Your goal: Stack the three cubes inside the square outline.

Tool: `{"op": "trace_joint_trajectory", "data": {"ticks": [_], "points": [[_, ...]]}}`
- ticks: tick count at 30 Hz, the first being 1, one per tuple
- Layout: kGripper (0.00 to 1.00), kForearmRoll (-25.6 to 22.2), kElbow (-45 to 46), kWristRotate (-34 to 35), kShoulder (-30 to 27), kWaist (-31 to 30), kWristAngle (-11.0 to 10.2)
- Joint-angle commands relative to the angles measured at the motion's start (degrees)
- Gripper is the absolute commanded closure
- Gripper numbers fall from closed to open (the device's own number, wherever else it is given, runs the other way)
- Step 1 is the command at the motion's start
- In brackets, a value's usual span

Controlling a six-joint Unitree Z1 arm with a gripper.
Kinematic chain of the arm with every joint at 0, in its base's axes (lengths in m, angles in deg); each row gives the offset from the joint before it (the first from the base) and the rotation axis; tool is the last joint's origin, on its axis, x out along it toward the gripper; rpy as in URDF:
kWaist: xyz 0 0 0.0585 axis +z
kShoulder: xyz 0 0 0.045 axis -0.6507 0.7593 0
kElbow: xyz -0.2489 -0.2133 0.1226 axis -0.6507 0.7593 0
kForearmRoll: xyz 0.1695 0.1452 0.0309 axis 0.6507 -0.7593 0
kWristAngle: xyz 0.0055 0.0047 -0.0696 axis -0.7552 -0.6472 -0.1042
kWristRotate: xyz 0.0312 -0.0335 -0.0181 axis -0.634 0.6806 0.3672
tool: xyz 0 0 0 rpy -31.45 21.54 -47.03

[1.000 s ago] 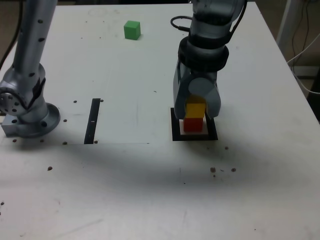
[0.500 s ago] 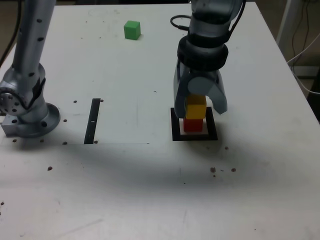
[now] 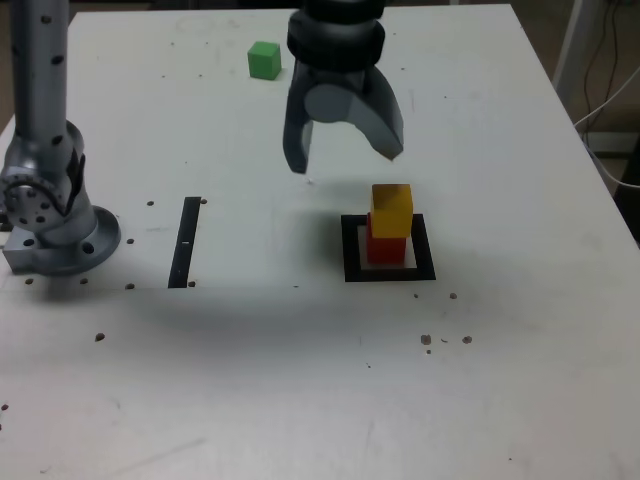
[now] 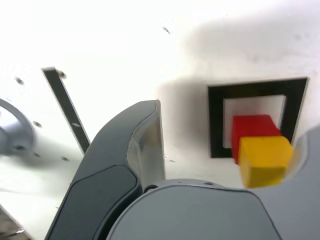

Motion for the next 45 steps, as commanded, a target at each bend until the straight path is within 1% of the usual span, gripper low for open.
{"op": "trace_joint_trajectory", "data": {"ticks": [1, 5, 7, 9, 12, 17, 20, 22, 25, 30, 33, 36, 41, 45], "points": [[0.00, -0.47, -0.22, -3.14, -0.35, 2.22, -1.24], [0.00, -0.85, -1.56, -9.36, -0.06, 7.99, -4.73], [0.00, -0.70, -2.60, -12.12, 0.21, 11.09, -5.81], [0.00, -0.63, -4.25, -15.01, 0.65, 14.32, -6.21], [0.00, -1.22, -8.08, -19.58, 1.46, 18.97, -6.21], [0.00, -4.81, -16.08, -27.70, 3.86, 26.67, -6.48], [0.00, -6.19, -18.13, -30.53, 6.00, 31.29, -7.29], [0.00, -6.42, -18.50, -31.63, 7.60, 34.20, -8.19], [0.00, -6.07, -18.79, -32.41, 9.86, 37.42, -10.86], [0.00, -5.09, -20.61, -33.29, 11.43, 40.41, -17.62], [0.01, -4.97, -23.15, -35.07, 11.87, 41.38, -20.55], [0.01, -4.89, -25.54, -37.15, 12.87, 42.14, -21.35], [0.00, -4.09, -27.55, -41.78, 16.18, 44.13, -21.38], [0.00, -0.22, -26.21, -45.24, 18.34, 45.72, -21.38]]}}
